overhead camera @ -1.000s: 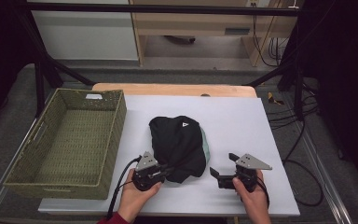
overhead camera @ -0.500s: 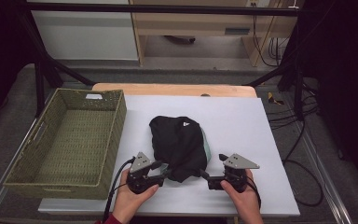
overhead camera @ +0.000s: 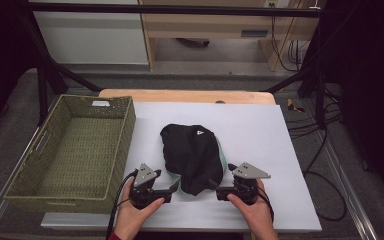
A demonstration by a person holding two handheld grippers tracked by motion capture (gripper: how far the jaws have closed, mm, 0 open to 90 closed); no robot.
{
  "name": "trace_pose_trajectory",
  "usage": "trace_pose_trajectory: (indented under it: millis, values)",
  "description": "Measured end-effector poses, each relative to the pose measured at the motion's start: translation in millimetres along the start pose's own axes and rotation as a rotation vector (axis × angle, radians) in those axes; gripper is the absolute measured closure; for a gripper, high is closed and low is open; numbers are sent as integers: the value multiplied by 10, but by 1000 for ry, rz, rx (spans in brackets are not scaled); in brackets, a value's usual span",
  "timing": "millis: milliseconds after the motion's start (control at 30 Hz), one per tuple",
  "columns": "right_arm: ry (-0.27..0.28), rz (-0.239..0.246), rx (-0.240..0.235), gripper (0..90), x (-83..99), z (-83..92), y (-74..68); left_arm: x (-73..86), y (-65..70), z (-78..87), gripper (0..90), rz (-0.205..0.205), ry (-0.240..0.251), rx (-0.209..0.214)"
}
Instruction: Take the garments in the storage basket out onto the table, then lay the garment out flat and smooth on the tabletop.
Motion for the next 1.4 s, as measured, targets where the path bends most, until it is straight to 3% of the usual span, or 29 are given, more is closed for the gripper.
trace_pose_trajectory:
  millis: [200,300,333,533,600,700,833,1000,1200,1400]
  values:
    - [-34,30,-15,114,-39,-141,-109,30,-64,-18,187,-6,-23,-46]
    - [-85,95,49,113,-28,-252,-123,32,-81,-17,187,-6,-25,-56]
    - [-93,106,48,115,-31,-287,-143,33,-87,-15,188,-4,-26,-57]
    - [-123,99,50,173,-37,-415,-151,48,-118,-18,192,3,-33,-65]
    - [-120,93,45,241,-38,-402,-132,40,-128,-8,193,5,-28,-68]
    - [-130,91,25,413,-17,-391,-130,38,-148,0,193,8,-26,-73]
    - [-134,118,4,601,2,-378,-173,37,-165,11,196,10,-28,-74]
    - [-118,127,14,803,21,-317,-136,26,-193,37,201,12,-23,-80]
    - [-111,122,22,835,60,-216,-46,19,-210,56,203,9,-23,-85]
    - [-106,94,63,838,131,-27,74,15,-226,75,205,11,-21,-90]
Point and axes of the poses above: each handheld gripper's, and its own axes: z roughly backward along the jaws, x roughly out of its underside, y roughly to its right, the point moved 10 cm from there along -z, roughly forward along the jaws, and after that the axes turned 14 degrees about -y, right-handed, at the moved point
